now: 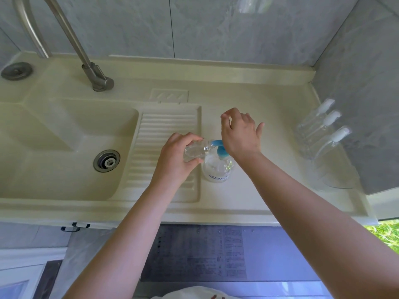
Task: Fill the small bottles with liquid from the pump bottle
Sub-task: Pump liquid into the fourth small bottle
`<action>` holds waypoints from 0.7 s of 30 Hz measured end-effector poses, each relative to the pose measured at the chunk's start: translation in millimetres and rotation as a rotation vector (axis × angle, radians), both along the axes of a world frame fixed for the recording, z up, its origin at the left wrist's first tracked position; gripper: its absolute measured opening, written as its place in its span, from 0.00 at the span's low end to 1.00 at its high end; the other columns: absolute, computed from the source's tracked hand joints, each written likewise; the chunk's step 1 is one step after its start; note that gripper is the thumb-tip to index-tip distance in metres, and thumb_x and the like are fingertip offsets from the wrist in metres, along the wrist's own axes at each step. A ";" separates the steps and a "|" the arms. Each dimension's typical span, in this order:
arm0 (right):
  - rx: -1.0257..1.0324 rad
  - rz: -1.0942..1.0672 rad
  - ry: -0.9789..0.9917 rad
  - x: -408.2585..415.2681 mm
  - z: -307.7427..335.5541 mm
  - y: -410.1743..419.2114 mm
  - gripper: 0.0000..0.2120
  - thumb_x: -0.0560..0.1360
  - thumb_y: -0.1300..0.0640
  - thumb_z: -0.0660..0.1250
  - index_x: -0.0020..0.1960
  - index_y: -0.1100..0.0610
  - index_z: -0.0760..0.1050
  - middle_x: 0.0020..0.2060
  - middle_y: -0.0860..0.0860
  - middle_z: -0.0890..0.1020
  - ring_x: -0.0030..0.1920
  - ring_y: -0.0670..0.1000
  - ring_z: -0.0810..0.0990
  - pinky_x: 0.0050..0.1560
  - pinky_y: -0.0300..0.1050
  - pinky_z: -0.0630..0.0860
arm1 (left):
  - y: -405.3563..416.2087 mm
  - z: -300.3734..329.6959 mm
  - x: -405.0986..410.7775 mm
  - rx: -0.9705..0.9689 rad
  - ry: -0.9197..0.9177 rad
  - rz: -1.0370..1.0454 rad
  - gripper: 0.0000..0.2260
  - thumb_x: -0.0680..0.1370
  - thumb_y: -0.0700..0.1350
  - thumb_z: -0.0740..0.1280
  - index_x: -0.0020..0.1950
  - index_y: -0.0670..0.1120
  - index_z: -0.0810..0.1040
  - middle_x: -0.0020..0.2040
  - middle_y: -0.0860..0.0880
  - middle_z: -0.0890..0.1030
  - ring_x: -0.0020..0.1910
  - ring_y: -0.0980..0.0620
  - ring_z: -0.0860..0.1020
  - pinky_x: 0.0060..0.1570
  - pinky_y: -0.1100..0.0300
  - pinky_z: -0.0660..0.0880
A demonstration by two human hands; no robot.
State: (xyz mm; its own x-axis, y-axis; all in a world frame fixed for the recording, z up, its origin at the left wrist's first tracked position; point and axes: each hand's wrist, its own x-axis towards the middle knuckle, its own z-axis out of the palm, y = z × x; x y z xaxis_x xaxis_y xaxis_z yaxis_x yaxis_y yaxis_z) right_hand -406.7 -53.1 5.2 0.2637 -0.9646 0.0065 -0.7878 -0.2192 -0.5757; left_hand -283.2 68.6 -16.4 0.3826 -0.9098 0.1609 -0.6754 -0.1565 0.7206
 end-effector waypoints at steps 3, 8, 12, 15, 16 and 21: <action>0.017 0.034 0.073 -1.3 -5.9 1.6 0.16 0.82 0.54 0.47 0.60 0.50 0.72 0.60 0.49 0.78 0.73 0.58 0.63 0.74 0.67 0.47 | -1.0 -2.1 -1.7 0.001 0.004 0.002 0.21 0.66 0.40 0.78 0.57 0.53 0.80 0.49 0.52 0.75 0.48 0.59 0.74 0.51 0.77 0.63; 0.012 0.046 0.091 0.2 -6.9 3.0 0.15 0.82 0.54 0.48 0.61 0.48 0.71 0.65 0.48 0.75 0.76 0.58 0.59 0.76 0.65 0.45 | 0.2 -4.9 -3.8 0.003 0.024 0.006 0.21 0.67 0.39 0.77 0.57 0.53 0.80 0.49 0.53 0.74 0.48 0.62 0.73 0.51 0.78 0.63; 0.009 0.017 0.017 -2.4 -0.4 -0.1 0.13 0.83 0.50 0.50 0.59 0.48 0.71 0.63 0.50 0.76 0.74 0.57 0.62 0.75 0.66 0.45 | 1.2 -1.9 -3.0 -0.003 0.017 0.015 0.21 0.67 0.39 0.77 0.57 0.53 0.80 0.50 0.52 0.74 0.49 0.57 0.74 0.51 0.78 0.63; -0.024 0.032 0.017 -2.2 3.9 -0.3 0.13 0.83 0.50 0.51 0.60 0.48 0.72 0.62 0.49 0.76 0.74 0.57 0.63 0.74 0.66 0.45 | 1.5 -1.0 -1.3 -0.001 0.003 0.011 0.21 0.67 0.40 0.78 0.57 0.53 0.80 0.49 0.52 0.74 0.49 0.56 0.75 0.51 0.78 0.63; -0.030 0.039 0.023 -2.3 3.7 -0.3 0.13 0.83 0.51 0.51 0.60 0.48 0.72 0.62 0.49 0.76 0.74 0.58 0.64 0.74 0.67 0.45 | 1.2 -1.1 -1.0 -0.001 0.003 0.010 0.21 0.67 0.40 0.78 0.57 0.53 0.80 0.49 0.52 0.74 0.49 0.56 0.75 0.51 0.77 0.63; -0.111 0.096 0.140 -1.3 -7.0 3.8 0.16 0.82 0.55 0.49 0.63 0.49 0.71 0.65 0.47 0.75 0.77 0.60 0.59 0.75 0.66 0.44 | 0.5 -2.8 -2.0 -0.003 0.014 0.012 0.21 0.67 0.40 0.78 0.57 0.53 0.80 0.49 0.53 0.74 0.47 0.61 0.73 0.51 0.78 0.63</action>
State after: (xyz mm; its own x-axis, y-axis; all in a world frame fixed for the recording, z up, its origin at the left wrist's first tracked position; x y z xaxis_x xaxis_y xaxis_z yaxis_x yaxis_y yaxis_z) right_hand -408.0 -49.2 -1.8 0.3602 -0.9304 0.0680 -0.8310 -0.3532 -0.4298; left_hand -285.1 69.0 -19.2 0.3953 -0.9048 0.1586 -0.6636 -0.1619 0.7303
